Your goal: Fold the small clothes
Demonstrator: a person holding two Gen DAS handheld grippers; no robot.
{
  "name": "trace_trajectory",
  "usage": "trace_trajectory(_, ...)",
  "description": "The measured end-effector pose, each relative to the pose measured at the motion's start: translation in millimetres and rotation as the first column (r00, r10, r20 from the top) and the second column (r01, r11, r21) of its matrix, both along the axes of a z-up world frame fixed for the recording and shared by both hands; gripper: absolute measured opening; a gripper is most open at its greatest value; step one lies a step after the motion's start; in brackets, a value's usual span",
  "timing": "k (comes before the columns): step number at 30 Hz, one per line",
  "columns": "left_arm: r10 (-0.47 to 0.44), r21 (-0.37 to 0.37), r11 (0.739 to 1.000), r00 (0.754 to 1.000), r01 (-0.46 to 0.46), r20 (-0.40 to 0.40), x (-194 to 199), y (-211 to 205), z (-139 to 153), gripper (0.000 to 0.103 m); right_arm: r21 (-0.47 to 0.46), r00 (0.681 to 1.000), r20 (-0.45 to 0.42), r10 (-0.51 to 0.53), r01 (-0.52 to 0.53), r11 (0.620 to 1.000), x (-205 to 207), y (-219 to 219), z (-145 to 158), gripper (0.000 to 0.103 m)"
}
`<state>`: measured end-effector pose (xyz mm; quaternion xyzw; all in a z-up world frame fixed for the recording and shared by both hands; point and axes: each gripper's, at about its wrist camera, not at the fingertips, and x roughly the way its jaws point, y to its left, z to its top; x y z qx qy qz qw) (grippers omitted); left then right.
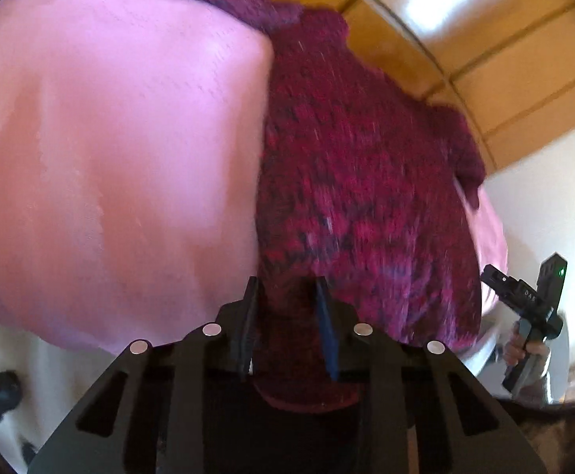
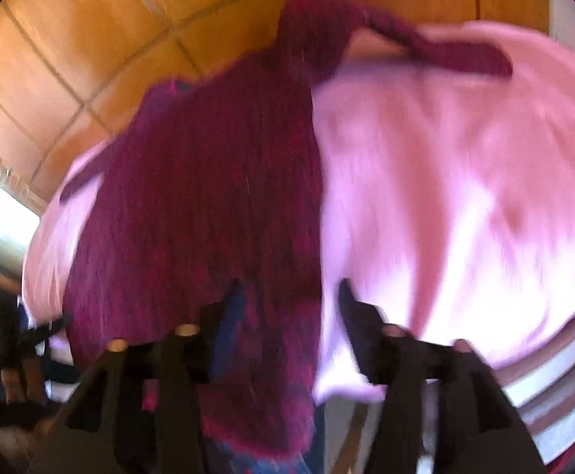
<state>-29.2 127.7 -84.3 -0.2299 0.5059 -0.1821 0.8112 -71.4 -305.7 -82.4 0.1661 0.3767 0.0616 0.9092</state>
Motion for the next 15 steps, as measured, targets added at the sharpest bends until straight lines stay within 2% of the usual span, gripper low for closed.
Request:
trace_trajectory(2,0.077,-0.038,0.996,0.996,-0.075,0.043,9,15,9,0.027,-0.010,0.999,0.053,0.009,-0.009,1.000,14,12,10,0.058)
trace_trajectory(3,0.115,-0.074,0.991,0.992,-0.111,0.054,16,23,14,0.028,0.011,0.997,0.081,0.013,-0.014,1.000,21,21,15,0.065)
trace_trajectory(4,0.154,-0.090,0.985,0.987,-0.148,0.056,24,29,17,0.033,0.034,0.995,0.094,0.030,-0.033,0.999,29,31,15,0.069)
trace_trajectory(5,0.191,-0.086,0.979,0.980,-0.186,0.056,34,35,19,0.038,0.040,0.992,0.108,0.065,-0.069,0.997,41,46,17,0.069)
trace_trajectory(7,0.260,-0.084,0.964,0.962,-0.253,0.083,63,47,24,0.050,0.005,0.987,0.126,0.097,-0.098,0.995,61,73,14,0.070)
trace_trajectory(9,0.333,-0.093,0.941,0.940,-0.326,0.077,95,62,25,0.050,-0.026,0.981,0.121,0.149,-0.147,0.989,84,91,1,0.070)
trace_trajectory(11,0.367,-0.109,0.927,0.928,-0.360,0.058,128,72,27,0.050,-0.054,0.976,0.111,0.189,-0.184,0.981,97,109,-9,0.070)
trace_trajectory(15,0.447,-0.093,0.893,0.893,-0.440,0.061,200,94,32,0.050,-0.091,0.976,0.086,0.201,-0.193,0.977,91,122,-18,0.071)
